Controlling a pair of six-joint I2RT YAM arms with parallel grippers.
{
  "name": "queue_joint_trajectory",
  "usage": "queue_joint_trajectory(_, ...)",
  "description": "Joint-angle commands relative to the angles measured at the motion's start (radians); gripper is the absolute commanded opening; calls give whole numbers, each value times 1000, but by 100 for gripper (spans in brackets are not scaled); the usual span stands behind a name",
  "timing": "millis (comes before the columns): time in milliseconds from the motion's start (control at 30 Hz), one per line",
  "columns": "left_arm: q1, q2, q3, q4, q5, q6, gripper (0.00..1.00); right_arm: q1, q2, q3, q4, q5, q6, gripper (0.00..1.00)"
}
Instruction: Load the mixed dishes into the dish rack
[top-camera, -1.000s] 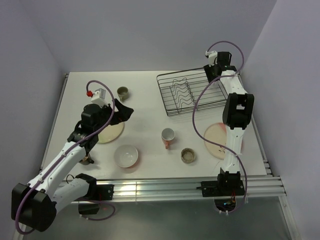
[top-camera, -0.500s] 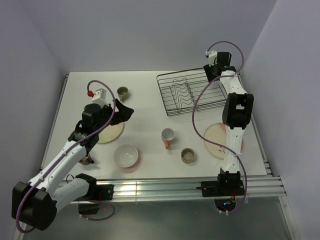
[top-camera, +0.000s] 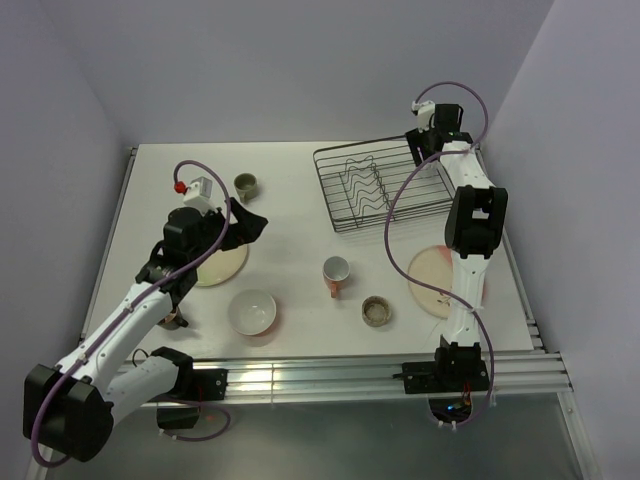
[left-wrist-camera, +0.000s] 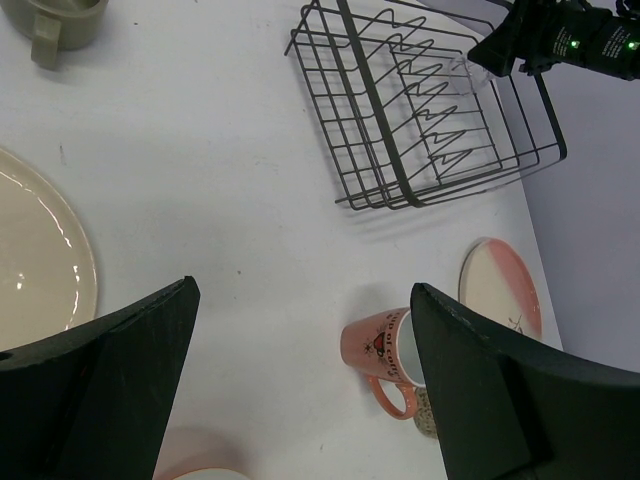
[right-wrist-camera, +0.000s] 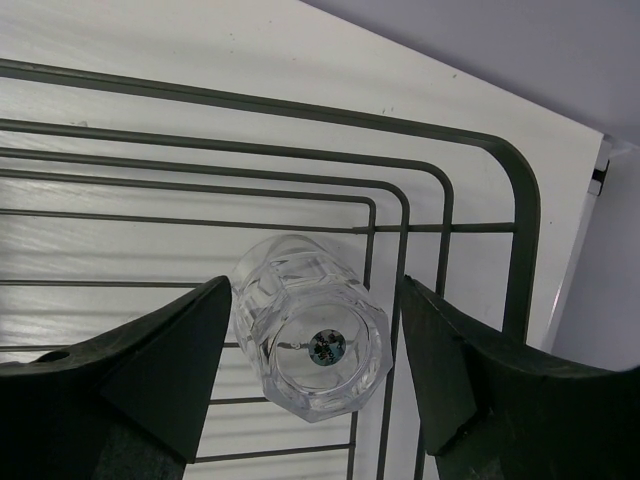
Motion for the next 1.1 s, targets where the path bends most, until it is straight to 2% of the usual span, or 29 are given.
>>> queue_joint_trajectory(0,4,-34,27,40,8,-6,94,-7,10,28,47,6,15,76)
queue_joint_trajectory(367,7,36,99,7,-65,-8,93,-22,-131,31,65,-73,39,78)
queue_joint_trajectory(533,21,171,222,-107,-111,-23,91,-22,-227,16,29,-138,38,78)
queue_joint_trajectory(600,51,255,268,-153,-110,-49,89,-22,-284,5,-20,-210,18,79)
queue_joint_trajectory(667,87,363,338,-222,-110,-95,82,-20,-367,-27,-54,-323,-4,79)
queue_joint_trajectory(733,130,435,413,-262,-104,-132,74,-19,-439,-131,-80,-430,-33,78)
queue_joint_trajectory(767,140,473,441,-304,-105,-141,72,-14,-482,-186,-74,-542,-39,77)
queue_joint_trajectory(833,163,587,531,-333,-110,-154,67,-2,-611,-360,-54,-648,-65,77)
queue_joint_trajectory(900,182,696,602,-370,-110,-146,62,42,-738,-529,-25,-725,-79,76)
queue_joint_trajectory(1000,191,835,768,-437,-172,-100,59,128,-867,-686,-21,-767,-88,75)
queue_joint_trajectory(1067,193,935,884,-472,-192,-60,56,157,-913,-727,-40,-794,-81,73)
